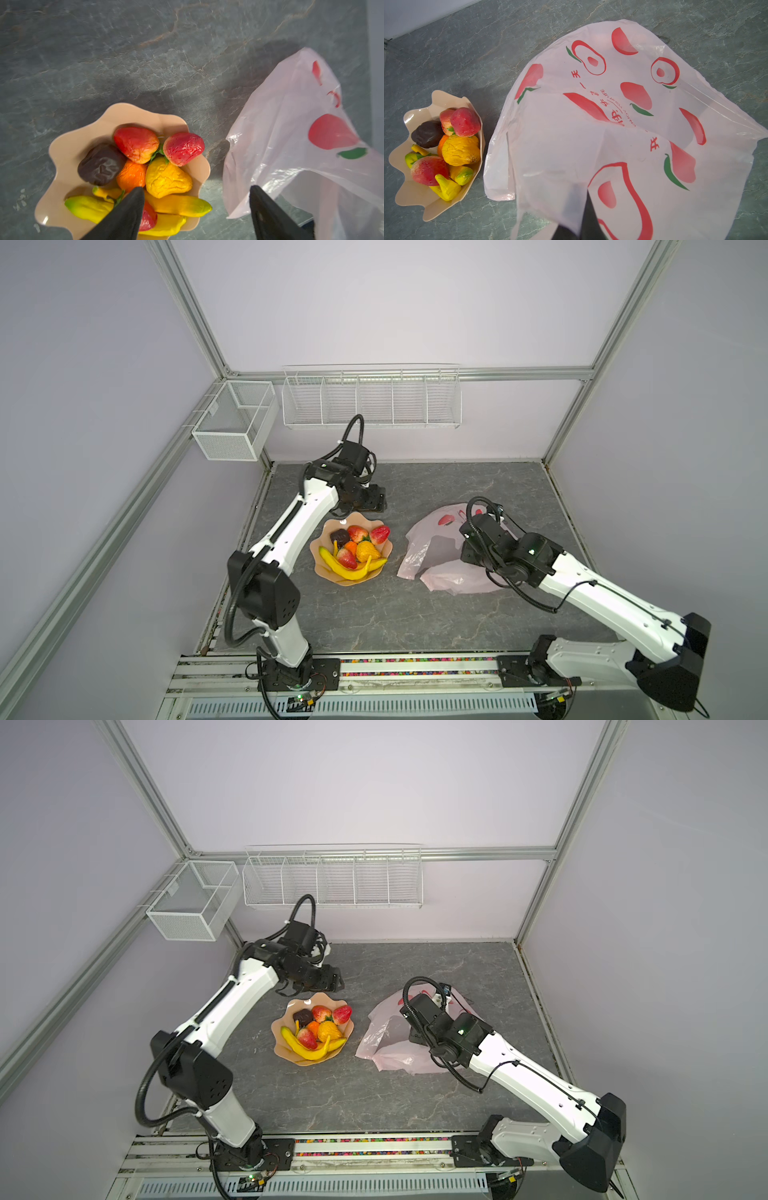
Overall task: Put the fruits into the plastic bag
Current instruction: 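Move the left gripper over the bowl above the red strawberry, then lower the left gripper and grasp the red strawberry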
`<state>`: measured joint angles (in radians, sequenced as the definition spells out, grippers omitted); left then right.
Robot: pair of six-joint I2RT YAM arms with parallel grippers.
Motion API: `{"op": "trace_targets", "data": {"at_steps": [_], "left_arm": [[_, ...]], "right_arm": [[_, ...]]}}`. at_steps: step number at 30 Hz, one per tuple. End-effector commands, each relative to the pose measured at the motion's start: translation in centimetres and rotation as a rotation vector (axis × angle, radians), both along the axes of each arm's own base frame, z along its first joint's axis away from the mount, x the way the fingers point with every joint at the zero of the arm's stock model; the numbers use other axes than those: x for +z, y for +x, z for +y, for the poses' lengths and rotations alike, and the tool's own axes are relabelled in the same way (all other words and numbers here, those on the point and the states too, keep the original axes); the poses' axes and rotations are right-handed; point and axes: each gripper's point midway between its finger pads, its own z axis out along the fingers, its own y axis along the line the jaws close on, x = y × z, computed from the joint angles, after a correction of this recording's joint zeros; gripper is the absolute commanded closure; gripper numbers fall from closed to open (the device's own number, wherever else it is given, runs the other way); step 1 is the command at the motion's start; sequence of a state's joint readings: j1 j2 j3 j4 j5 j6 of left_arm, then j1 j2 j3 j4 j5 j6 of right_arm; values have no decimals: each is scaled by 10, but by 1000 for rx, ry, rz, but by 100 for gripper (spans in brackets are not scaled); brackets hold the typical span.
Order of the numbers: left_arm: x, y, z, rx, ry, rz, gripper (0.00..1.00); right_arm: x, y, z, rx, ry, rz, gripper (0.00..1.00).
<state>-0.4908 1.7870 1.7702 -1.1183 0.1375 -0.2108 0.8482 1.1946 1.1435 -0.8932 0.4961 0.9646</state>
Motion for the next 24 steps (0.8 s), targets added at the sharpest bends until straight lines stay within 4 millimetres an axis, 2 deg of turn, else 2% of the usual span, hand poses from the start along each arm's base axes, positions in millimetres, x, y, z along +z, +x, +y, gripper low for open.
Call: {"op": "trace_targets", "data": {"at_steps": [1, 4, 9, 16, 24], "left_arm": [[-25, -3, 0, -137, 165, 10, 20], [-47, -2, -2, -172, 202, 43, 20], [-71, -3, 1, -215, 243, 75, 20], [-97, -10, -5, -272, 227, 135, 20], [-112, -16, -3, -301, 247, 176, 20]], "right_arm": [[2, -1, -5, -1, -9, -5, 94], [3, -2, -8, -4, -13, -8, 94], [2, -5, -11, -9, -13, -5, 94], [2, -5, -13, -12, -18, -5, 94], [1, -6, -14, -15, -23, -4, 94]]}}
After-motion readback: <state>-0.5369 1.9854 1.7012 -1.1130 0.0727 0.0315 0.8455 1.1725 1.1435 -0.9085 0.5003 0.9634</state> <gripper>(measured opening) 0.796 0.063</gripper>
